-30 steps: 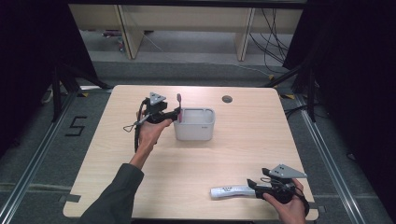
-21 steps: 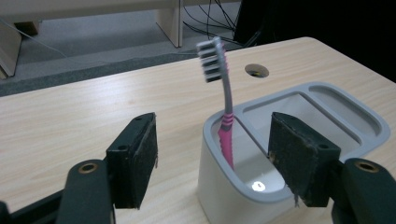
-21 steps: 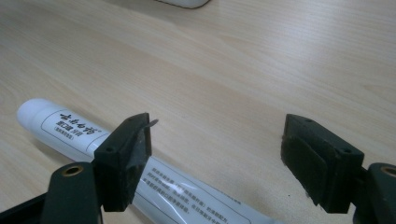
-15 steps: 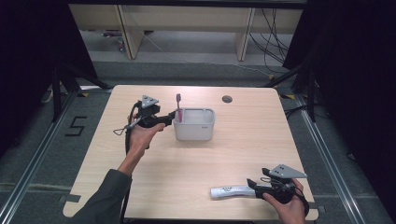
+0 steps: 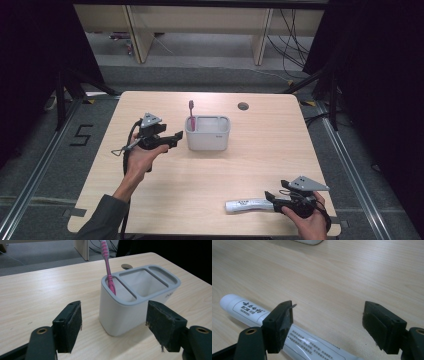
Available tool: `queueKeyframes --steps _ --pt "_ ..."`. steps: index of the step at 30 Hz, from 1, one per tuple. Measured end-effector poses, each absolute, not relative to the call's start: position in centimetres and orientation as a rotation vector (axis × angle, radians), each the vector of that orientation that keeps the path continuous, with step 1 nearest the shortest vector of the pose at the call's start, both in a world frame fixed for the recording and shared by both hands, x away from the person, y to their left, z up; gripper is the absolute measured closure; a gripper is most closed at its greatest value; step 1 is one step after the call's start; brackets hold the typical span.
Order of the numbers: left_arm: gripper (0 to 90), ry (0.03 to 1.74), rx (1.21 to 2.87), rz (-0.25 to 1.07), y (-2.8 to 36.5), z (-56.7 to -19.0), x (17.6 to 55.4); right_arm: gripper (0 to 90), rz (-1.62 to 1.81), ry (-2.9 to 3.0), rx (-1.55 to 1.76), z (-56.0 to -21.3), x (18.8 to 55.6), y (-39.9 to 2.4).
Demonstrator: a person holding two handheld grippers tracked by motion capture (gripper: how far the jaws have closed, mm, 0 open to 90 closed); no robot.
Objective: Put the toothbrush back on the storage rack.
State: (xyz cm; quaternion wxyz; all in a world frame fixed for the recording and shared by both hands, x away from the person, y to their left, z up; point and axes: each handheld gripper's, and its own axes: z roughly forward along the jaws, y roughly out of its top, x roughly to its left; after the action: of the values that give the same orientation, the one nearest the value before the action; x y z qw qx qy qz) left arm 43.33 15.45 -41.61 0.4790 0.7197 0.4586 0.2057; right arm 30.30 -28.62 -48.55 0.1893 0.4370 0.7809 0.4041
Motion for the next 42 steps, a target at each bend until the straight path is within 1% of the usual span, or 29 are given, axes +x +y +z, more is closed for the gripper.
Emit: queueKeyframes --steps 12,18,30,36,42 --pt "25.3 1.110 1.732 0.466 17.6 -43.1 40.7 25.7 1.142 2.206 1.260 -48.6 30.2 -28.4" --pt "23.2 1.105 1.760 0.459 18.3 -44.2 39.9 25.7 1.131 2.203 1.237 -48.5 30.3 -28.5" --pt "20.9 1.101 1.772 0.458 19.7 -45.5 38.6 25.8 1.139 2.206 1.235 -48.6 30.3 -28.4" --pt "20.7 1.110 1.771 0.480 20.2 -46.2 37.6 25.7 1.142 2.204 1.225 -48.6 30.3 -28.5" --pt "20.6 1.108 1.789 0.474 20.8 -47.1 36.5 25.8 1.138 2.198 1.231 -48.5 30.2 -28.4"
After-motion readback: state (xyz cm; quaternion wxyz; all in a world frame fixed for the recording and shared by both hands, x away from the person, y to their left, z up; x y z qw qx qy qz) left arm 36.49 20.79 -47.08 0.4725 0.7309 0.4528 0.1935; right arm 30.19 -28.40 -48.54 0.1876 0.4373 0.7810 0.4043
